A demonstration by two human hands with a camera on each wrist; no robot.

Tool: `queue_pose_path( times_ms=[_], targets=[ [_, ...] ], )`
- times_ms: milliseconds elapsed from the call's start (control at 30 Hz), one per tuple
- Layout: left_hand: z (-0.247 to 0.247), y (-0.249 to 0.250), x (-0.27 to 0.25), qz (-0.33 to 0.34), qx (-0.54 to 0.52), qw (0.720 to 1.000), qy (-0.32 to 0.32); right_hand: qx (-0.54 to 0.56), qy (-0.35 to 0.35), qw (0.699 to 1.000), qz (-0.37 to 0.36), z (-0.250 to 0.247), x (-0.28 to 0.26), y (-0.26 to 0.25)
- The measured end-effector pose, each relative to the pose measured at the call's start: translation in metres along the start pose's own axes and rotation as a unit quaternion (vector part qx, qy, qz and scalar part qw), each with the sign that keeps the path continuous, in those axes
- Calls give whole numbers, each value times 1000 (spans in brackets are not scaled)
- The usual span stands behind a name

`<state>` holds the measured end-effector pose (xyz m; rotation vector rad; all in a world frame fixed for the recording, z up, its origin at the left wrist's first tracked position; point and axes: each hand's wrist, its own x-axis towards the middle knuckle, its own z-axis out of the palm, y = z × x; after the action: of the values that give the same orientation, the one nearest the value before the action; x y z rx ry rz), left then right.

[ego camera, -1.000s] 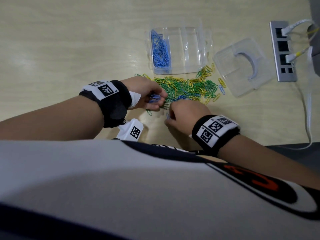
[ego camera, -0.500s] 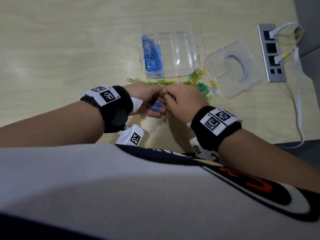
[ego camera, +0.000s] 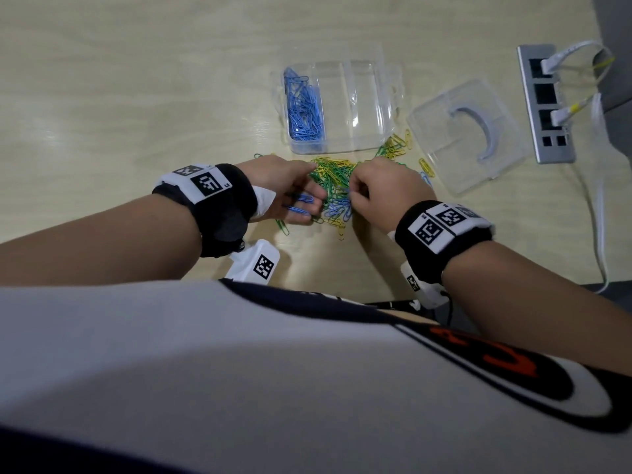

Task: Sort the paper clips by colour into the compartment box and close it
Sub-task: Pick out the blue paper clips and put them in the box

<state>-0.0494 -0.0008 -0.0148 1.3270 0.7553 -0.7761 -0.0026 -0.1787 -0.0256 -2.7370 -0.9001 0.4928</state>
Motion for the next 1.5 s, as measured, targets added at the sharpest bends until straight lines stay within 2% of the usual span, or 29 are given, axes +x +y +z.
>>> queue_pose_path(
  times_ms=[67,167,267,400,433,533,600,833,933,1000,1100,1200,1300,1400,1500],
  targets=[
    [1,0,1,-3,0,1000,1,44,23,999,1,-5,-1,1],
    [5,1,3,-8,-10,1000,-2,117,54,991,-36,-11,-1,-8],
    [13,3,4,-1,-51,999,1,110,14,991,-73,-10,1,-20],
    [12,4,3,-8,-38,999,-14,111,37,993,-24,-5,0,-13],
    [11,4,2,-12,-33,999,-18,90,25,996,-10,-4,-2,-8],
    [7,3,1,-16,-39,999,-14,-34,-75,997,-12,-1,-9,0],
    [6,3,0,-18,-42,999,-11,-63,-95,993,-17,2,-11,0],
    [3,3,0,-14,-39,999,2,-67,-47,996,-19,8,-8,-5],
    [-1,0,0,-12,-38,999,13,-13,-6,1000,-24,6,-11,-7],
    [-2,-3,0,-10,-37,999,9,58,42,996,-55,2,-11,-12],
    [2,-6,2,-6,-54,998,-7,97,26,989,-109,-5,-7,-26],
    [7,-5,2,-4,-62,998,-15,90,36,992,-87,-7,-2,-28],
    [4,-3,0,-11,-42,999,-23,7,-4,999,-36,-5,-3,-15],
    [-1,-2,-1,-8,-39,999,-23,-104,-55,993,-32,-1,-6,-4],
    [-2,0,-1,-7,-36,999,-18,-111,-37,992,-37,4,-6,-4]
  ],
)
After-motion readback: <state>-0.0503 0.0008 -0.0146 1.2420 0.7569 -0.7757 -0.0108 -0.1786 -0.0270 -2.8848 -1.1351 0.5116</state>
